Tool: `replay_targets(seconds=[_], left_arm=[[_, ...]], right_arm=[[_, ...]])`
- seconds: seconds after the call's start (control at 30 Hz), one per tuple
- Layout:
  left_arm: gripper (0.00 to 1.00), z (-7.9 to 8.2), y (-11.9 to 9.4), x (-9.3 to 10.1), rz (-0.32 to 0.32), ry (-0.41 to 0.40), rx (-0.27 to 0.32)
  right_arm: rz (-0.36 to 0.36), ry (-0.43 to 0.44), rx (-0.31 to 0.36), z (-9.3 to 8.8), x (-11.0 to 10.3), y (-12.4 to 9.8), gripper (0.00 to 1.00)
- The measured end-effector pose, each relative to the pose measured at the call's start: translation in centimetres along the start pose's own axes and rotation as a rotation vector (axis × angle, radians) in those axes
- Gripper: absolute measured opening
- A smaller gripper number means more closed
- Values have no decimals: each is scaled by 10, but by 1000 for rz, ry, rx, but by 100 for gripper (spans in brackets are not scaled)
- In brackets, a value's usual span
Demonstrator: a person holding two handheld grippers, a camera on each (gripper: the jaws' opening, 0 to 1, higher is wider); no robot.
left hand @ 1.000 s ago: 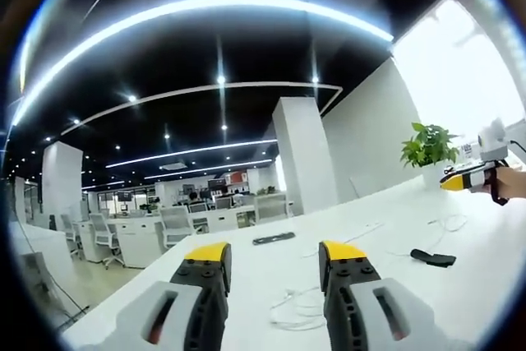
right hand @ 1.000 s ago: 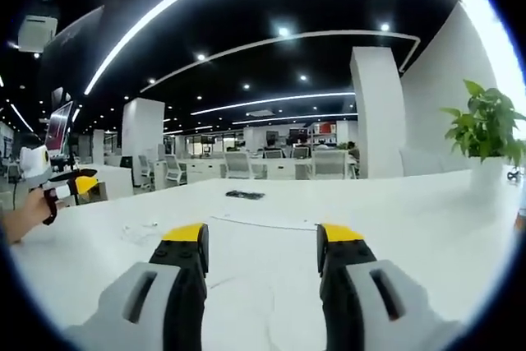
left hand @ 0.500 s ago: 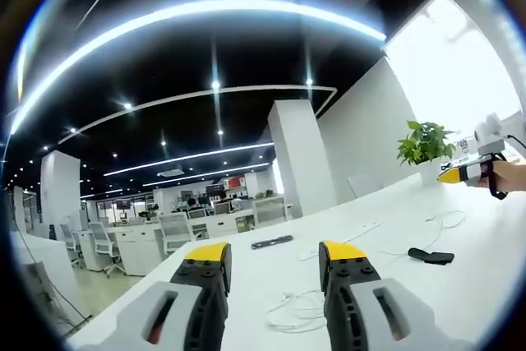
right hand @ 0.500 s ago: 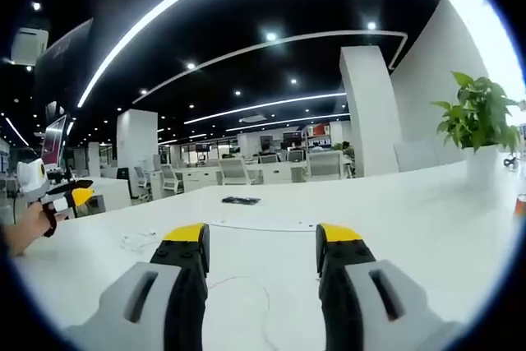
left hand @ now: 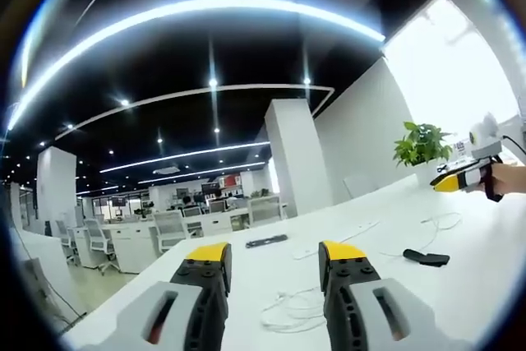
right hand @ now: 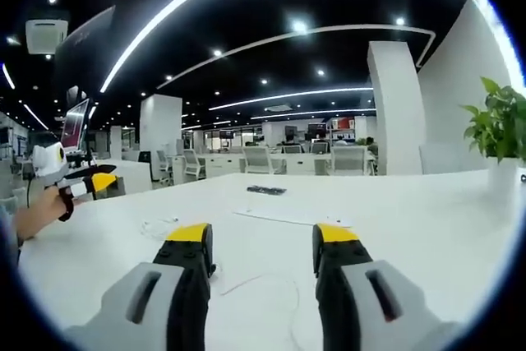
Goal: Peel open the Velcro strap on the desktop, arrange the wired earphones neatly onto it, and close the Velcro strap to secure them.
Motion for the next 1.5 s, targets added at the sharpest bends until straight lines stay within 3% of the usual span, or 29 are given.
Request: replay_targets(seconds=[0.3,0.83,1.5], left_arm=[[46,1,0,6,-20,-4,0],[46,-6,0,14,-35,-1,-25],[46,-8,1,21,-72,-17,-29]], right_arm=[[102,-25,-36,-2,-23,9,46],[233,36,-91,-10,-45,22,42],[369,18,-189,-29,-67,37,36]])
Point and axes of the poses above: the point that each gripper's makers call its tool centre point, and the gripper's own axes: y roughly forward along the fingers, x roughly to its right, z roughly out of its top, the point moved 1 cm from there along -y, roughly backward along the fingers, and after that the axes turned 12 degrees about -y, right-handed, at the moved point
